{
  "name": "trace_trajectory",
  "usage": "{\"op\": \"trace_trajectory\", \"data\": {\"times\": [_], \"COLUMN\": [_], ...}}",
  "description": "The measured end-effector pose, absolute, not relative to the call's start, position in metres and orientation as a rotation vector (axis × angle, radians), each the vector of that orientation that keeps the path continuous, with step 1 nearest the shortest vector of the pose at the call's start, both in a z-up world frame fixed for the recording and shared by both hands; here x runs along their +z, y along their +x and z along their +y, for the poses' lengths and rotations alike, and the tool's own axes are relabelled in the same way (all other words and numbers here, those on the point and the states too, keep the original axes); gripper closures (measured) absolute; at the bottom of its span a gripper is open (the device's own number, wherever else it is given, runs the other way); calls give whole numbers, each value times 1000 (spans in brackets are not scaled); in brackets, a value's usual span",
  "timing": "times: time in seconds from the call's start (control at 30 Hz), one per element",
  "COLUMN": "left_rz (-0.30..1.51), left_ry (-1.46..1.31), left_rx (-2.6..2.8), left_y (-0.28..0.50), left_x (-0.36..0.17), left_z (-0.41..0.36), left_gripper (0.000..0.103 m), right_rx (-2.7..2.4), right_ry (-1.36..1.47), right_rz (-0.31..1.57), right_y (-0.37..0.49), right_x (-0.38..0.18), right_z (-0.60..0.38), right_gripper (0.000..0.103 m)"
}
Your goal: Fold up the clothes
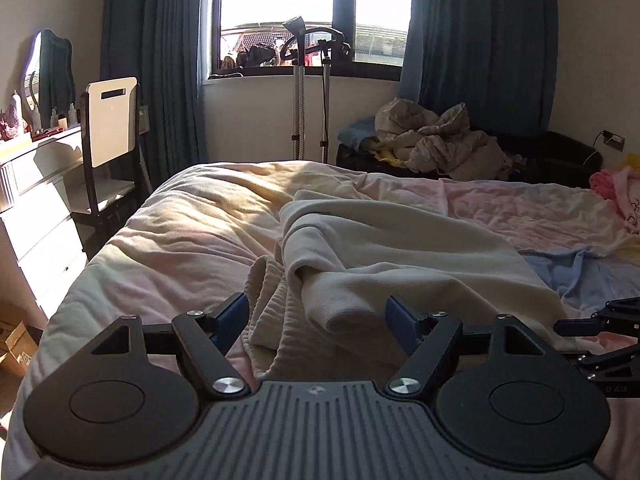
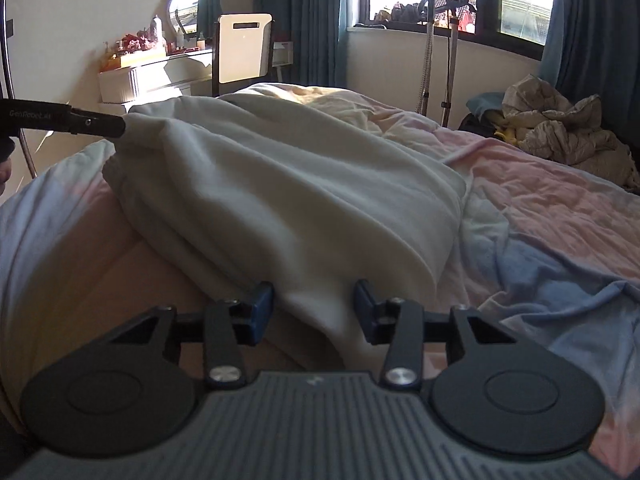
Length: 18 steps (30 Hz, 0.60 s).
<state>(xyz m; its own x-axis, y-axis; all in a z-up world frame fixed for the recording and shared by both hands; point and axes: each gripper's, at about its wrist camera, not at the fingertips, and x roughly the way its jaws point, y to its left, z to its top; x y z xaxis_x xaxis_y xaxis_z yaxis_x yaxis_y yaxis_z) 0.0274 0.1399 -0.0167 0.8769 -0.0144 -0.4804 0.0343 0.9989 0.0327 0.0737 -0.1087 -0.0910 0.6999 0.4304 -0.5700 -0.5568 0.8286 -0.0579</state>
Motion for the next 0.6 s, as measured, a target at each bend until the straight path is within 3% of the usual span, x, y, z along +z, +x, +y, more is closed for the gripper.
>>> {"op": "trace_trajectory", "data": {"times": [0.1, 0.13, 0.17, 0.37, 0.6], "left_rz": [489, 488, 485, 432, 443], "left_ry": [97, 119, 140, 252, 340], "left_rx": [-21, -24, -28, 26, 41], "left_y": [28, 29, 30, 41, 58], "left_x": [-16, -17, -19, -29, -43], "left_z": [126, 121, 116, 91, 79], "left_gripper": [24, 24, 24, 24, 25], "right_rx": [524, 516, 508, 483, 461], "right_ry": [-307, -303, -295, -183, -150], "right_rz": [536, 530, 524, 435, 411], "right_y": [64, 62, 61, 59, 62], "right_x": [-90, -88, -86, -64, -57], "right_z": [-98, -98, -99, -120, -128], "right_gripper": [68, 84, 90, 97, 97]}}
